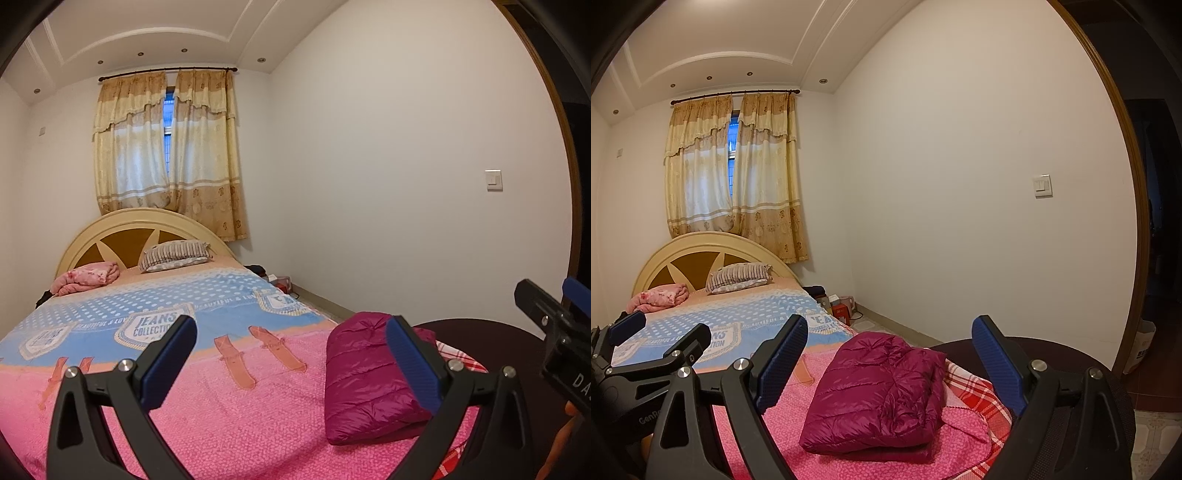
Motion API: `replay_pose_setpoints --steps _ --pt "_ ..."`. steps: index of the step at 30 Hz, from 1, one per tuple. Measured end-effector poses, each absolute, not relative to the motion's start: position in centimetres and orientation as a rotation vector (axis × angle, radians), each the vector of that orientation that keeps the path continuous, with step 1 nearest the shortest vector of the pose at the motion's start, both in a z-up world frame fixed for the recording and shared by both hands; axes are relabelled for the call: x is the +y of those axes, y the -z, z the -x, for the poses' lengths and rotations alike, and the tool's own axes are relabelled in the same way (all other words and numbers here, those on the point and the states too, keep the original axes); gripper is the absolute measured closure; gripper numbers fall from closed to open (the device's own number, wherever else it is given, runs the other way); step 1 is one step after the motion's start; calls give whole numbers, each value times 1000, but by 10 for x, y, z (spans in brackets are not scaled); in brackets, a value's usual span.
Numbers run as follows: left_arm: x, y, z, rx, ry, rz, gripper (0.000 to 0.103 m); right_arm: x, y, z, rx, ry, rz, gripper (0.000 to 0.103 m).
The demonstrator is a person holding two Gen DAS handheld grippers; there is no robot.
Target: Fold large clothes
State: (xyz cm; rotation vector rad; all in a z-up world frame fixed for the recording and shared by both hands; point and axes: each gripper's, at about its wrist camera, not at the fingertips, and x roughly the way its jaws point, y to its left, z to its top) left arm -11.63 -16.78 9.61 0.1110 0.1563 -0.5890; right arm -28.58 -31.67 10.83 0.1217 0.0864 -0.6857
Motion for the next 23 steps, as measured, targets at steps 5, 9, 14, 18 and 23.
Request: replay_pose_setpoints --steps 5,9,14,18,23 --pt "-168 -96 114 164 597 -106 0 -315 -107 283 91 687 -122 12" --pt "-169 -94 110 193 643 -103 0 -314 -106 282 95 689 -122 12" --pt "-173 -91 110 198 641 -130 0 -313 -103 281 104 689 -124 12" --pt "-174 -92 109 210 639 -129 0 -312 -101 280 113 687 -125 12" --pt "-176 -91 106 239 633 -133 0 -314 -99 280 118 685 -138 12"
